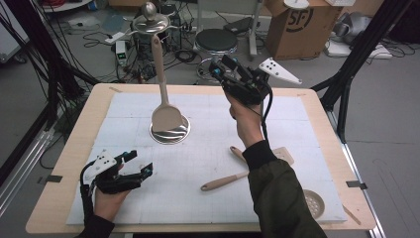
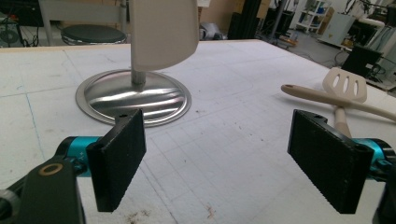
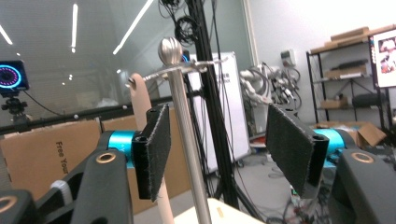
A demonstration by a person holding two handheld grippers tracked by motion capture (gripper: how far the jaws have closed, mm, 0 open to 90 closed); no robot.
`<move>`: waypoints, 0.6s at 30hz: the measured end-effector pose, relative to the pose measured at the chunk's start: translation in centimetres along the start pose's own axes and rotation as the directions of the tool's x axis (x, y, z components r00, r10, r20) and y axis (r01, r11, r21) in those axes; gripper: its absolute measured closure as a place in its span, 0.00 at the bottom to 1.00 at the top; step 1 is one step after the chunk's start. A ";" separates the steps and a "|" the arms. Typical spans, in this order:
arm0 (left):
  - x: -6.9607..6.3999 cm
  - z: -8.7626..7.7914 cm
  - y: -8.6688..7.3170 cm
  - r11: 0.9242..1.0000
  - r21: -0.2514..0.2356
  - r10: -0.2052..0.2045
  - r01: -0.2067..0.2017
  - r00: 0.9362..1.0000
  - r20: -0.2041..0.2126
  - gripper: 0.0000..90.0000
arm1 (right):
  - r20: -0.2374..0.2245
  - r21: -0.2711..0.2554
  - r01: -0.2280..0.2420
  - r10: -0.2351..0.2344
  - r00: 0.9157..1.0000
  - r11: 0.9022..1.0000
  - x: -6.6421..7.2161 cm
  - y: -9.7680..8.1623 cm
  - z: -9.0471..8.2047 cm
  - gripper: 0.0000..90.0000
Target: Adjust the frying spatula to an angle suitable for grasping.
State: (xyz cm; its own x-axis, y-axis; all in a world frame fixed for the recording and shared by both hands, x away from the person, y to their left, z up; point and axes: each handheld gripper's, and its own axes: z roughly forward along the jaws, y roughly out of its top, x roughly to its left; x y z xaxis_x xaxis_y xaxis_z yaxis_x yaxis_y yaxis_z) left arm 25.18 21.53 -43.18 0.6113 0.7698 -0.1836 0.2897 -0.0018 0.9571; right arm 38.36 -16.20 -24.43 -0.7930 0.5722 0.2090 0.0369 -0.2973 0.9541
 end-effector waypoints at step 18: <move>-0.4 0.0 0.1 1.000 -0.005 0.006 -0.006 1.000 0.011 0.22 | 0.033 0.084 -0.016 0.013 0.999 0.996 0.0 -1.1 -3.7 0.40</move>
State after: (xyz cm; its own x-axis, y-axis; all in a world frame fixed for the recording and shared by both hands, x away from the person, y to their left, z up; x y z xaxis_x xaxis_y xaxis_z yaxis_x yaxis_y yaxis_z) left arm 24.94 21.26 -43.03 0.6210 0.7628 -0.1803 0.2821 -0.0028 0.9594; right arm 36.08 -18.74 -26.24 -0.7722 0.5929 0.2287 0.1008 -0.2410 0.9653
